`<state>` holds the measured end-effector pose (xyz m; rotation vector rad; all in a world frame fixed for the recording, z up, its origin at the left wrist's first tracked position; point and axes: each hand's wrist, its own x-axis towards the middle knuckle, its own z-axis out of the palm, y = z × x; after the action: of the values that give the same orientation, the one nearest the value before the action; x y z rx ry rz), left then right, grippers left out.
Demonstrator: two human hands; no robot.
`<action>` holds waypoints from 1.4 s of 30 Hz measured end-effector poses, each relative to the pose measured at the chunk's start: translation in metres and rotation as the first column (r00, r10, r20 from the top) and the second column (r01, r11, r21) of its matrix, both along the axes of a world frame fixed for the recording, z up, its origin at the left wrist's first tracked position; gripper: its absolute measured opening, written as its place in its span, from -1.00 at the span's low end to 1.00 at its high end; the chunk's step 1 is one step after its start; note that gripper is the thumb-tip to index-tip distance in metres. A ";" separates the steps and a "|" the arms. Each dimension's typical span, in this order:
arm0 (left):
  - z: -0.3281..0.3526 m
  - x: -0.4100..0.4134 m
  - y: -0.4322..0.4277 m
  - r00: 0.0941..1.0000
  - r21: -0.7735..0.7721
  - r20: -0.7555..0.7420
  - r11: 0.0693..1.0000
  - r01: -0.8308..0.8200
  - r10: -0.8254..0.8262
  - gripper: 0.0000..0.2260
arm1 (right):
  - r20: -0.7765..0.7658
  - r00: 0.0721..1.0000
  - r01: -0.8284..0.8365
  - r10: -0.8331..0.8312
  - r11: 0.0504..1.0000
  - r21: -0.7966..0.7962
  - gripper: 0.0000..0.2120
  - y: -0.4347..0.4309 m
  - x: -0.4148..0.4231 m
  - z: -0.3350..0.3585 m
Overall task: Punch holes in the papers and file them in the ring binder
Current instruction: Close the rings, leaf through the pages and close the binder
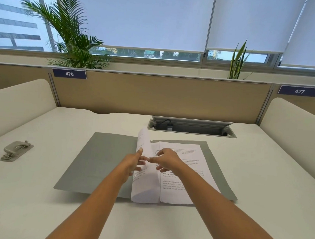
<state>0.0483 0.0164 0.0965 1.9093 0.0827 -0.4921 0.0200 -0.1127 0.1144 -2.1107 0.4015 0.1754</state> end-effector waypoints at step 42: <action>-0.080 -0.013 -0.030 0.835 0.687 0.268 0.703 0.183 -0.480 -0.41 | 0.126 0.942 0.333 -0.312 0.807 -0.487 -0.73 -0.141 -0.062 -0.080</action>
<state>0.0351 -0.0139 0.0165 2.7024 -0.4735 -0.2799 -0.0418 -0.2538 0.0345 -2.5067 0.8519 -0.1974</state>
